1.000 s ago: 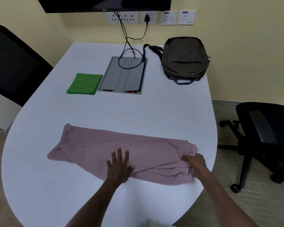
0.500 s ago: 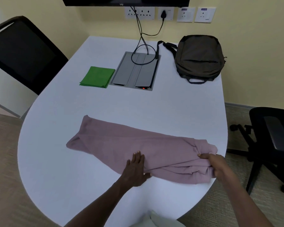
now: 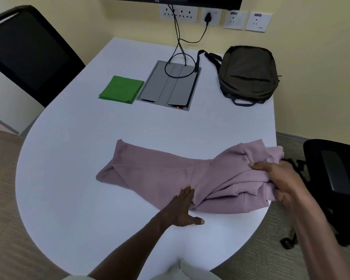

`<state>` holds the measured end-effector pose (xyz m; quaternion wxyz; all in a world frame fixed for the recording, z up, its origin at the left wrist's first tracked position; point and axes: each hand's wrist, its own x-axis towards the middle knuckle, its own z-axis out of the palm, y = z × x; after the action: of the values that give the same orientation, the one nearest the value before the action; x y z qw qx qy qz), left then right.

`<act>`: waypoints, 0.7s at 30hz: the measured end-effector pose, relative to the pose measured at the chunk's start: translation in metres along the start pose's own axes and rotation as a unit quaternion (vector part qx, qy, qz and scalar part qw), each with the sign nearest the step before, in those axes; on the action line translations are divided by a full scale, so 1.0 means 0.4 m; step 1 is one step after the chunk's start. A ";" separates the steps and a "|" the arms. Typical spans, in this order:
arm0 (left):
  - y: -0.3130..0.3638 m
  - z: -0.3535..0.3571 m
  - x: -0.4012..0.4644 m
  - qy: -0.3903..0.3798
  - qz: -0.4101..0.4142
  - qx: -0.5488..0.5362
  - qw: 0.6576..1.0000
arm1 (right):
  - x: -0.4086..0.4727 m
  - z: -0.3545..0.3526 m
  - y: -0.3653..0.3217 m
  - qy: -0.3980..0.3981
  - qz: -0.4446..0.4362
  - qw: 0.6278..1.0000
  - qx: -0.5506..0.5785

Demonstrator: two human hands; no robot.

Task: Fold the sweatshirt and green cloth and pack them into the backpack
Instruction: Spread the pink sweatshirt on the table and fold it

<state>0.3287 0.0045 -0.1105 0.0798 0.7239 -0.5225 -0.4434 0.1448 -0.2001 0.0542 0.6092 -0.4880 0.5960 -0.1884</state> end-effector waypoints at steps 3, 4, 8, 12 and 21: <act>0.011 -0.037 -0.023 -0.013 0.017 -0.091 0.996 | -0.041 0.068 -0.064 -0.011 -0.037 0.998 -0.040; 0.006 -0.060 -0.035 -0.006 0.019 -0.133 0.991 | -0.049 0.090 -0.083 -0.013 -0.050 0.998 -0.047; -0.118 -0.139 -0.098 0.315 -0.001 -0.206 0.927 | -0.074 0.175 -0.148 -0.023 -0.088 0.992 -0.087; -0.347 -0.171 -0.142 0.460 -0.156 -0.030 0.874 | -0.096 0.268 -0.183 -0.027 -0.133 0.982 -0.133; -0.423 -0.156 -0.124 0.379 -0.162 -0.070 0.909 | -0.117 0.541 -0.206 -0.060 -0.205 0.946 -0.245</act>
<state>0.4870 0.0986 -0.1435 0.2495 0.9046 -0.2963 -0.1781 0.3606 -0.1195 0.1065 0.4540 -0.7439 0.4735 -0.1277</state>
